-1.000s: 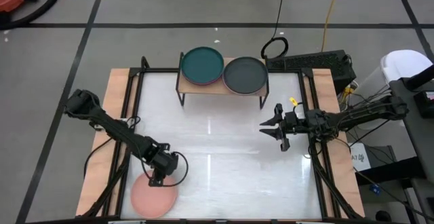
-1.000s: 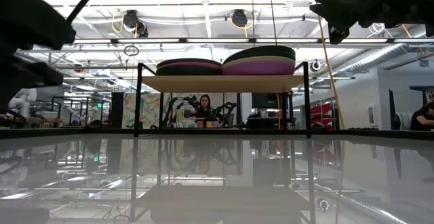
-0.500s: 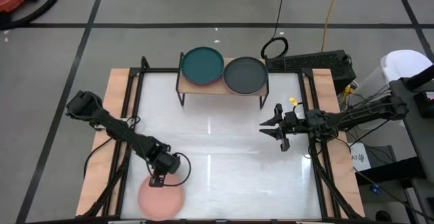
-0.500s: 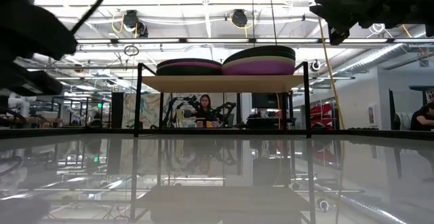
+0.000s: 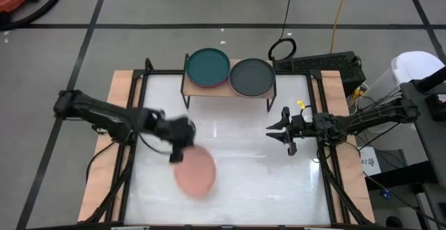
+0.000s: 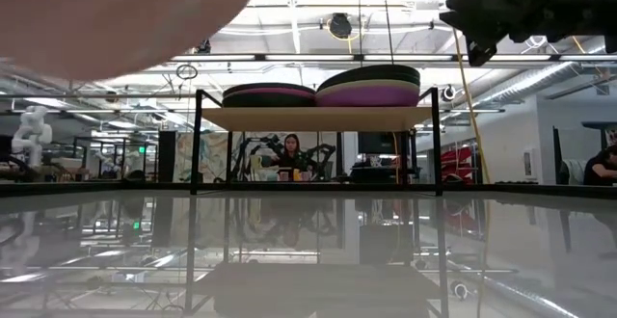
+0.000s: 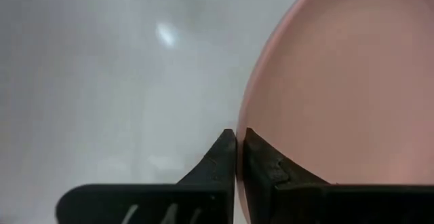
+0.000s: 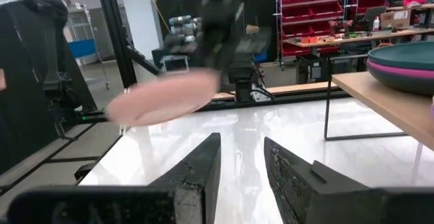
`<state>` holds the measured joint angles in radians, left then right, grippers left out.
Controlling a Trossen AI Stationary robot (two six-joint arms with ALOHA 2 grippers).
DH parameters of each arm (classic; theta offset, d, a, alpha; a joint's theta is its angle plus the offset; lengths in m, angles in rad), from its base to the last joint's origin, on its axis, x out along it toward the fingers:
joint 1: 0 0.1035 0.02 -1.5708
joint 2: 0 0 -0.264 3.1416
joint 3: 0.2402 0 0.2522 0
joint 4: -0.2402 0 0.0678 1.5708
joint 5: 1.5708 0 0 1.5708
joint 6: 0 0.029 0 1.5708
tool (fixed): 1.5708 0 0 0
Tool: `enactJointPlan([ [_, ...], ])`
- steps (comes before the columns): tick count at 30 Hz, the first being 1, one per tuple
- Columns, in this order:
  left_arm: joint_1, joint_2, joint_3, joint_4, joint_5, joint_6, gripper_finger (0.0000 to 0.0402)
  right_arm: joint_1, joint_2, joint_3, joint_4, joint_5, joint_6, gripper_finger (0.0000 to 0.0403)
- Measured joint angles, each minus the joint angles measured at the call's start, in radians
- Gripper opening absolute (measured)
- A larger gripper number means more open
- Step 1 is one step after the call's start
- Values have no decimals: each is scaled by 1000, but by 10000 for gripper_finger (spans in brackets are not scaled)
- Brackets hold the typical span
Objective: Place and stack plates onto a shelf
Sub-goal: Stack the light orange plate on top of the dark green plate on the shelf
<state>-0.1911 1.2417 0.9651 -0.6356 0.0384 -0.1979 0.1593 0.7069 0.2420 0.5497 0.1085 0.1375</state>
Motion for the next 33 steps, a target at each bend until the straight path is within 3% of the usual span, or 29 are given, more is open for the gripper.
enactJointPlan([
  [5,186,-99,145,-11,-343,124,10,0,2,0,7,4,-1,96],
  [8,350,-98,235,-22,-397,155,10,0,2,0,6,27,-20,96],
  [11,518,-78,315,19,-323,152,10,-1,4,0,7,29,-22,96],
  [17,835,35,447,37,-48,95,10,0,4,0,6,28,-22,96],
  [22,990,165,489,36,164,25,10,0,4,0,0,27,-21,96],
  [33,1091,297,491,-19,206,13,19,0,4,0,-23,23,-19,96],
])
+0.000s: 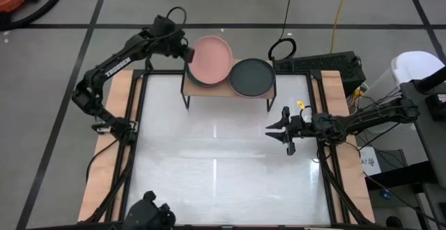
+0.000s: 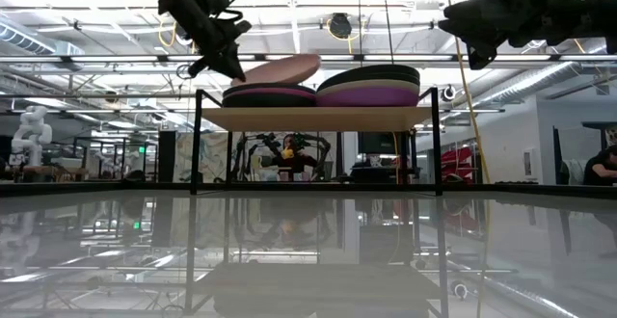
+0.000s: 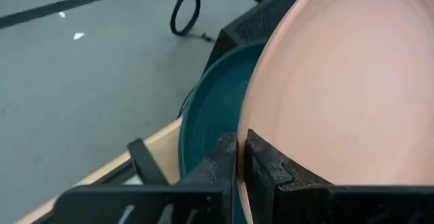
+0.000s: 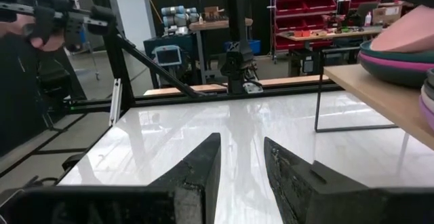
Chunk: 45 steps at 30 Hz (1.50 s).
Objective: Place and stack plates onto a shelf
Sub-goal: Stack the light orange plate on top of the dark green plate on the shelf, then return to Home Position
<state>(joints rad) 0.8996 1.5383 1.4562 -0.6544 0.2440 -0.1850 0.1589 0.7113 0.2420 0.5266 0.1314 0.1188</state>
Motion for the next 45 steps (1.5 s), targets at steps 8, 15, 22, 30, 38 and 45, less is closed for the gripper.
enactJointPlan([
  [8,2,0,2,-115,-5,124,65,0,0,0,-11,1,0,96],
  [15,2,-1,2,-97,-6,122,148,0,0,0,-11,2,0,96],
  [22,2,-10,16,-98,50,129,181,0,0,0,-29,0,0,96],
  [30,-31,-187,19,-27,96,209,181,0,-78,0,-131,-1,-22,96],
  [38,-135,-536,-230,104,75,239,181,0,-330,0,-393,2,-26,96],
  [45,-259,-864,-739,563,70,108,181,0,-478,0,-524,2,-52,96],
])
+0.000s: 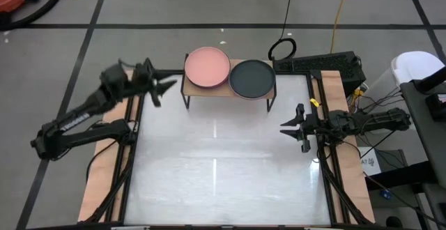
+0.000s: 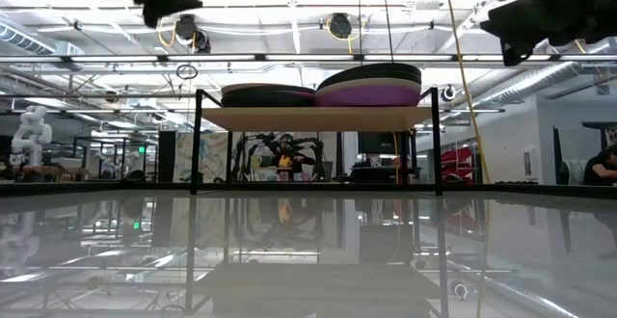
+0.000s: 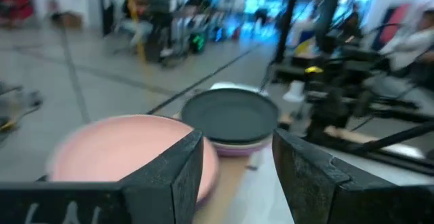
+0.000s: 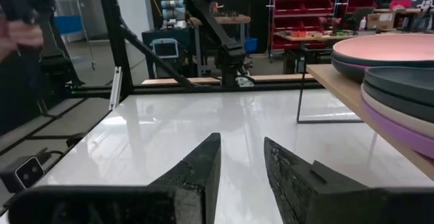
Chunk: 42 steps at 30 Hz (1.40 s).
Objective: Place and stack plates onto a shelf
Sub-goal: Return to Home Position
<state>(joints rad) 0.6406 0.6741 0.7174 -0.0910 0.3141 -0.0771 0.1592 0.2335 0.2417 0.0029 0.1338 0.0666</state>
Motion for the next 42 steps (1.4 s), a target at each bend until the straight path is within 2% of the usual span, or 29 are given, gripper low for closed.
enactJointPlan([
  [6,-85,-138,-327,273,-1,-91,181,0,-55,0,-61,0,-11,95],
  [11,-149,-159,-559,546,-5,-121,181,0,-59,-50,-49,0,13,95],
  [15,-171,-159,-705,756,-35,-142,181,0,-60,-129,50,0,26,95],
  [20,-186,-157,-706,705,-35,-127,181,0,-59,-221,220,-3,8,95],
  [27,-199,-153,-708,680,-34,-67,182,0,-48,-222,202,-3,0,95],
  [42,-198,-153,-708,677,-35,-57,182,0,-47,-225,203,-3,0,95],
])
